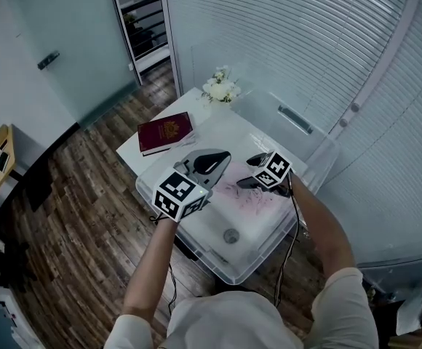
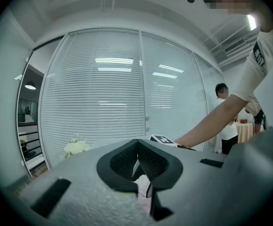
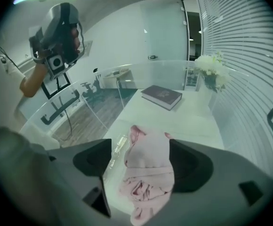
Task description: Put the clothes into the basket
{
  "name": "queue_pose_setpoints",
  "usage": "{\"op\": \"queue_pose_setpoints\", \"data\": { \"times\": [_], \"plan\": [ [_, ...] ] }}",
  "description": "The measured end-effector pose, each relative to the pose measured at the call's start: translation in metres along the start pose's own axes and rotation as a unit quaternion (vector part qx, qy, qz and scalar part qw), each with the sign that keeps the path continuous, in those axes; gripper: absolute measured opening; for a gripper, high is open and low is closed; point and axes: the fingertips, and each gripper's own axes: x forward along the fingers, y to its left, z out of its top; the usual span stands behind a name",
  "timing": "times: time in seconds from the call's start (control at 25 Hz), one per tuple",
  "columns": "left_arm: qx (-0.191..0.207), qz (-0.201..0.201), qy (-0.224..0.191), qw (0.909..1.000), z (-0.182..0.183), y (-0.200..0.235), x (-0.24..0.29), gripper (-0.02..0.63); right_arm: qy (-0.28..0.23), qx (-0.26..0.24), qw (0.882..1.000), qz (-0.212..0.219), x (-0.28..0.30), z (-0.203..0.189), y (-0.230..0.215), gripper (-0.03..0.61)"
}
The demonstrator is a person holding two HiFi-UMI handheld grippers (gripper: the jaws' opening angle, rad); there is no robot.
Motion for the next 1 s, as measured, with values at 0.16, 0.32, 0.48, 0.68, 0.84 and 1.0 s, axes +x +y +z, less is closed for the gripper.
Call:
{"op": "queue_pose_setpoints", "data": {
  "times": [0.16, 0.32, 0.48, 0.68, 0.84, 1.0],
  "plan": [
    [-0.007, 0.001, 0.007, 0.9999, -0.007, -0.003, -0.001, 0.012, -0.029, 0.014, 0.999, -0.042, -0.006, 0.012, -0.012, 0.193],
    [-0.011, 0.001, 0.017, 0.9998, -0.02, -0.004, 0.0, 0.012, -0.041, 0.03, 0.997, -0.06, -0.008, 0.017, -0.018, 0.018],
    [-0.019, 0.006, 0.029, 0.9994, -0.028, -0.003, -0.003, 0.012, -0.07, 0.027, 0.996, -0.053, -0.016, 0.037, -0.009, 0.018],
    [-0.01, -0.002, 0.035, 0.9993, -0.022, -0.005, -0.001, 0.012, -0.134, 0.024, 0.989, -0.052, -0.05, 0.07, 0.006, 0.018],
    [-0.01, -0.003, 0.019, 0.9998, -0.012, -0.006, 0.006, 0.012, -0.211, 0.035, 0.975, -0.061, -0.095, 0.092, 0.023, 0.018],
    [-0.021, -0.001, 0.003, 0.9998, -0.007, -0.008, 0.018, 0.012, -0.276, 0.046, 0.957, -0.075, -0.138, 0.097, 0.039, 0.018]
  ]
}}
